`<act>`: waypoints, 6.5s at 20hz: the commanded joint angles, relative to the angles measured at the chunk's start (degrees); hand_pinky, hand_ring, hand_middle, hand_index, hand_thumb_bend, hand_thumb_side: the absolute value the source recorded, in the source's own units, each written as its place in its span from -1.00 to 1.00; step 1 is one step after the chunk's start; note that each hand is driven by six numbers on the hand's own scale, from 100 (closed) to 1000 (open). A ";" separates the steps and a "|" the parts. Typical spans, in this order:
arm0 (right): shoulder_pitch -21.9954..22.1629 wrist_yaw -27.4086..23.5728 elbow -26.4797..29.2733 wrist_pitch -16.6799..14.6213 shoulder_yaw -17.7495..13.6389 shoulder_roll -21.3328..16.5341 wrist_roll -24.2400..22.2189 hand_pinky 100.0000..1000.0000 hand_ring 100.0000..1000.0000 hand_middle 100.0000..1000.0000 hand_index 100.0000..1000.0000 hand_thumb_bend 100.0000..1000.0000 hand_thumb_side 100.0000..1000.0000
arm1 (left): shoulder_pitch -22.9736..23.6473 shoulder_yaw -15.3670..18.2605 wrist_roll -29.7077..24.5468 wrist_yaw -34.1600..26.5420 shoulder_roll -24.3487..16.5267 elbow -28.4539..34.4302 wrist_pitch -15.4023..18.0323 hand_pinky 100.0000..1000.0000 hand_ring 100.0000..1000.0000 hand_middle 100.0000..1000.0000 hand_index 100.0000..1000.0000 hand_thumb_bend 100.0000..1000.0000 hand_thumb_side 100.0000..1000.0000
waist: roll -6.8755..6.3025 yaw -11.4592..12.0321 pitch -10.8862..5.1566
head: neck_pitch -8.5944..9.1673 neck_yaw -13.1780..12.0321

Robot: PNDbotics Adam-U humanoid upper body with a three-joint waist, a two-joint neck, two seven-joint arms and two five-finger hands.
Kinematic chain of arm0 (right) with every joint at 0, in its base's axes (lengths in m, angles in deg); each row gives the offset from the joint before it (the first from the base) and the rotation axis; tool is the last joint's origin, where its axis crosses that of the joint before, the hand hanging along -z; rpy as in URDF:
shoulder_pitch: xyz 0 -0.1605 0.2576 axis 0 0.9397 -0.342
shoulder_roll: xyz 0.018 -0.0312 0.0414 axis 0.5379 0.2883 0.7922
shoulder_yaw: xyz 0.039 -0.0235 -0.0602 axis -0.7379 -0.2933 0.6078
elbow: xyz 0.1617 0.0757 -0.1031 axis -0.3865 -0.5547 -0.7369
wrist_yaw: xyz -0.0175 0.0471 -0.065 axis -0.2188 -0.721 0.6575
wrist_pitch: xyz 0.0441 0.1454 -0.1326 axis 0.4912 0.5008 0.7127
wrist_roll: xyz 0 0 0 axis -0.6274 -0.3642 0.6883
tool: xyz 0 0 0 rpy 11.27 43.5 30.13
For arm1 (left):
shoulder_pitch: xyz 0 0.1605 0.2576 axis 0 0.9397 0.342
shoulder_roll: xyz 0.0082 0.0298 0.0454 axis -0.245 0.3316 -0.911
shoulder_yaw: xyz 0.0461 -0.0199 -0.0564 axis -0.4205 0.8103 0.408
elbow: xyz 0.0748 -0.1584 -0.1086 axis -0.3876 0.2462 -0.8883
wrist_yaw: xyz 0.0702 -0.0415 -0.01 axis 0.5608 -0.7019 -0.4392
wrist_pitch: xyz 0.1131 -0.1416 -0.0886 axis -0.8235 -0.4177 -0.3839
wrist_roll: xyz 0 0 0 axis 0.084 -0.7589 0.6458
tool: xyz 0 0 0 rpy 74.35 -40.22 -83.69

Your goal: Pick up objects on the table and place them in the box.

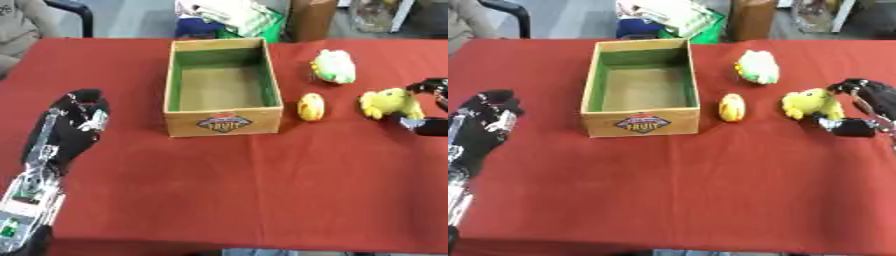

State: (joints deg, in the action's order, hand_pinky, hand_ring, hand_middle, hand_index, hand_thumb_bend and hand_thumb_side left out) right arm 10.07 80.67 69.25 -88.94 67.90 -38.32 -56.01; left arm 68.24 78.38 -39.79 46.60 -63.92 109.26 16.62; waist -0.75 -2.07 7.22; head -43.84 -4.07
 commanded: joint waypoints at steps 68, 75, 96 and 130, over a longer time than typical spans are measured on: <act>-16.11 -3.74 10.02 -16.37 5.11 18.48 -14.99 0.30 0.62 0.80 0.87 -0.23 0.39 | -4.94 -3.04 -3.35 -0.83 0.33 1.48 -0.50 0.55 0.16 0.12 0.38 -0.84 -0.74 | 0.20 8.91 1.12 | -0.27 5.98; -16.08 -7.45 12.40 -17.42 4.90 15.60 -15.12 0.27 0.59 0.70 0.83 -0.22 0.36 | -4.34 -2.80 -3.16 -0.62 0.19 1.33 -0.42 0.55 0.16 0.12 0.38 -0.85 -0.74 | 0.01 7.37 0.90 | -0.27 5.55; -8.03 -8.88 13.40 -17.17 6.35 5.51 -17.24 0.28 0.54 0.55 0.68 -0.24 0.46 | -3.25 -2.13 -2.53 -0.31 -0.18 1.04 -0.28 0.55 0.16 0.12 0.38 -0.85 -0.74 | 0.27 4.60 -0.03 | -0.27 4.21; -6.41 1.59 9.53 -13.06 5.72 8.30 -4.92 -0.47 -0.10 -0.48 -0.36 -1.00 -0.30 | -3.26 -2.09 -2.58 -0.40 -0.04 1.12 -0.32 0.55 0.17 0.12 0.38 -0.86 -0.74 | 0.01 4.81 -0.07 | -0.27 3.96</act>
State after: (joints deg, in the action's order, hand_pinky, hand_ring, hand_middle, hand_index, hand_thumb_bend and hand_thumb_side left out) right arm 5.30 83.19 77.24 -101.75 73.86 -28.80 -61.39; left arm 65.31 75.64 -42.56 46.08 -62.95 109.60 16.22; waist -0.64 2.76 8.09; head -43.85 0.08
